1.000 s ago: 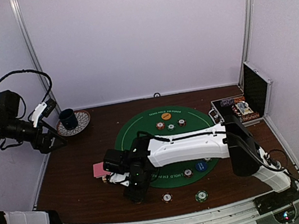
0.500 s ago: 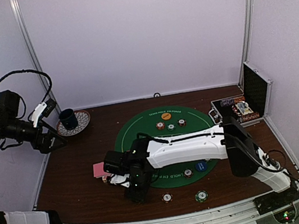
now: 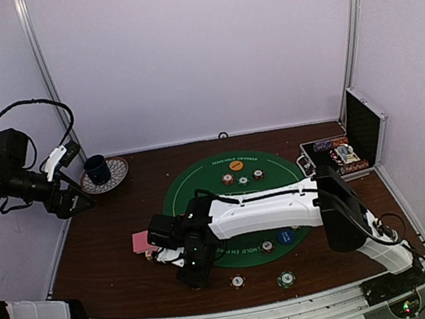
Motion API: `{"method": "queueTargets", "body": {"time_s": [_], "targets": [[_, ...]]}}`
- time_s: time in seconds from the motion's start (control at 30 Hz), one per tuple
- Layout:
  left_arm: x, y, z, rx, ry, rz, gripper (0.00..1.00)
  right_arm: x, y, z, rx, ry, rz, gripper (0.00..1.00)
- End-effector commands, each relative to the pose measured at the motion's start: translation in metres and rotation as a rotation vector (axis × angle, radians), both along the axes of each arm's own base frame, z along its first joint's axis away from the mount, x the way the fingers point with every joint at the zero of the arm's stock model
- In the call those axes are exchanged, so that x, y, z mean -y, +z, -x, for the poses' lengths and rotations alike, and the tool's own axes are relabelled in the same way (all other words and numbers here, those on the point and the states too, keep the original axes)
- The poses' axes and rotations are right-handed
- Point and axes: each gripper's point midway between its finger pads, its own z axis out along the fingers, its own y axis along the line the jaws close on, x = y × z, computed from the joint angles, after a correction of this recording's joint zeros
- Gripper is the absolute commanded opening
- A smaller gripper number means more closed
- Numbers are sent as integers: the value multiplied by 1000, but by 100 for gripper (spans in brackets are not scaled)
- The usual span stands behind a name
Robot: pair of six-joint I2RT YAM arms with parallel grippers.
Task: Distribute texas hold em gaming equipment
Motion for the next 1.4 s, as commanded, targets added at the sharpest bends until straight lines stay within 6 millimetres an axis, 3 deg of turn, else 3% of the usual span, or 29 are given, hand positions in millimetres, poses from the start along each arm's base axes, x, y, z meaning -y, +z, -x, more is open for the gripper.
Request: {"method": "queueTargets", "body": {"time_s": [0.0,0.33,0.5,0.67,0.83,1.03,1.2,1.37], "targets": [[2,7,-3,45,-16,2,98,-9,39,-1,10,5,-78,39],[2,6,-2,45,-17,0,98,-4,77,-6,49,-10,-123,39],[2,4,-2,43,-18,-3,98,11,93,-19,79,-55,-124,38],[2,3,-2,43,-25,-7,98,57,86,-54,80,-207,-74,34],[2,-3,-2,31,-34,-11,98,127,68,-103,107,-413,-16,31],[2,-5,-1,27,-38,-11,98,202,48,-143,141,-598,62,30],[2,-7,-2,18,-39,-8,98,240,35,-163,152,-703,96,29],[2,-8,-2,13,-39,-14,98,257,22,-175,146,-753,118,29]]}}
